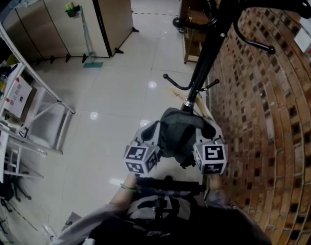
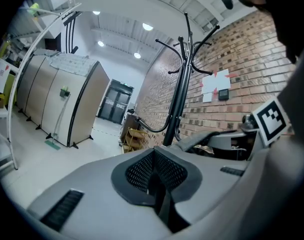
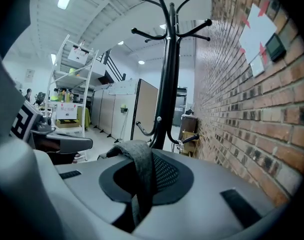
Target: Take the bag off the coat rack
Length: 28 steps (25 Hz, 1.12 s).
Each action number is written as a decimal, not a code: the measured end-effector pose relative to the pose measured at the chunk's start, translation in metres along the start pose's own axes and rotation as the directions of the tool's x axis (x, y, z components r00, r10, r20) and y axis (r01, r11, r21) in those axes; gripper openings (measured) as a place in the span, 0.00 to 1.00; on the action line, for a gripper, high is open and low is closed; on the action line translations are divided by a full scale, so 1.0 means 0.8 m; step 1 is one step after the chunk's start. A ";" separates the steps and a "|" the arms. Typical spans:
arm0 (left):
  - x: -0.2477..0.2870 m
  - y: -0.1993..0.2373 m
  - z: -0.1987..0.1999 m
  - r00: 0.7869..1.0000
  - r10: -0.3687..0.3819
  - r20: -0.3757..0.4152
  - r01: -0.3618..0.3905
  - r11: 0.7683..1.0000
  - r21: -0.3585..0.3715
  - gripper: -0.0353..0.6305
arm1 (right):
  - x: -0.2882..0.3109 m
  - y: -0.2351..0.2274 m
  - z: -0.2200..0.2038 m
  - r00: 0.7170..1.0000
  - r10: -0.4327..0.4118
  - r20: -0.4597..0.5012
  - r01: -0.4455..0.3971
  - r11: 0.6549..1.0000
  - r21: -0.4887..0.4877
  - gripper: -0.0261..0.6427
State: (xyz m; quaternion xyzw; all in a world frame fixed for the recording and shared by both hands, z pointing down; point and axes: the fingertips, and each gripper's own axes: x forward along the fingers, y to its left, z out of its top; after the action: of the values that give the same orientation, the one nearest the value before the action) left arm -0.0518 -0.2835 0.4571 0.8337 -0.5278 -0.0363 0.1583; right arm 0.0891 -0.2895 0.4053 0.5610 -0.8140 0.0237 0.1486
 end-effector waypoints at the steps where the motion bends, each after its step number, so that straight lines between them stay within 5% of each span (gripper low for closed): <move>1: 0.000 0.001 0.000 1.000 0.000 0.000 0.000 1.000 -0.003 0.06 | -0.006 0.002 0.001 1.000 -0.002 0.000 0.002 1.000 -0.011 0.09; 10: -0.010 0.009 -0.006 1.000 -0.015 -0.024 0.015 1.000 -0.023 0.06 | -0.044 0.011 -0.054 0.996 -0.022 -0.085 0.030 0.995 0.094 0.09; 20: -0.025 0.005 -0.016 0.998 -0.050 -0.048 0.049 0.999 -0.009 0.06 | -0.065 0.076 -0.116 0.984 0.074 -0.162 -0.033 0.969 0.246 0.09; 28: -0.028 0.005 -0.012 0.997 -0.060 -0.040 0.060 0.998 -0.013 0.06 | -0.066 0.082 -0.138 0.979 0.072 -0.189 -0.010 0.950 0.312 0.09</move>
State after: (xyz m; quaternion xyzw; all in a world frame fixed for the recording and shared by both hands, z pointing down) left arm -0.0628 -0.2627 0.4653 0.8487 -0.4991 -0.0273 0.1728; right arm 0.0694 -0.1949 0.5048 0.5552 -0.7929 0.2095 0.1385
